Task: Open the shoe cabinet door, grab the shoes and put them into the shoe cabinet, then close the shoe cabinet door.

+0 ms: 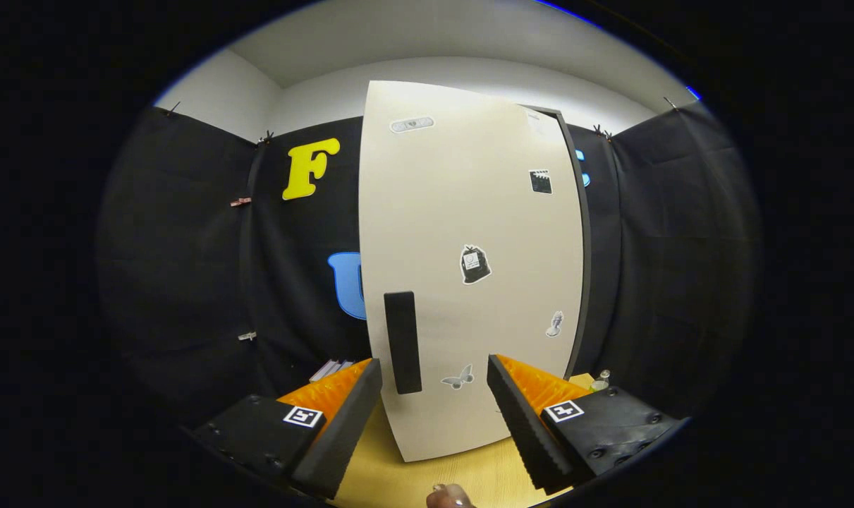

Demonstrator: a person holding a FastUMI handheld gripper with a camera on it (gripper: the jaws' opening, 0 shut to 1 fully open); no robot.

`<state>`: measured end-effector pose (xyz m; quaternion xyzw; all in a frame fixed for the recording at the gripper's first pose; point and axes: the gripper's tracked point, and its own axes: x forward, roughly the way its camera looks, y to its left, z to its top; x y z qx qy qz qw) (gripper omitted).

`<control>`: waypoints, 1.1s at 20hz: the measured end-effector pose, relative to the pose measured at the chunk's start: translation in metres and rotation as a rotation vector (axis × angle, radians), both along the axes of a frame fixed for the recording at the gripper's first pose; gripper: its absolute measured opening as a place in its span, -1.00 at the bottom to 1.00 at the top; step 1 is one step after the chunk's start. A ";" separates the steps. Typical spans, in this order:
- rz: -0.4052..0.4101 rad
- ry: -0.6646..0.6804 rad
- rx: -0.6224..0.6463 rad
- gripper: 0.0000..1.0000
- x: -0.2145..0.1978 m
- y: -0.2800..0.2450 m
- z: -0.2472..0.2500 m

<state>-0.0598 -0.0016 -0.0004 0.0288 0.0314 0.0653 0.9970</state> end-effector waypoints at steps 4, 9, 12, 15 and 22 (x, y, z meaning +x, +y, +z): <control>0.012 -0.008 -0.020 0.95 -0.007 0.011 0.001; 0.005 -0.008 -0.028 0.95 -0.013 0.008 0.002; -0.004 -0.011 -0.028 0.95 -0.011 0.005 0.001; -0.009 -0.012 -0.021 0.95 -0.012 0.001 0.002; 0.002 -0.009 -0.020 0.95 -0.016 -0.001 0.000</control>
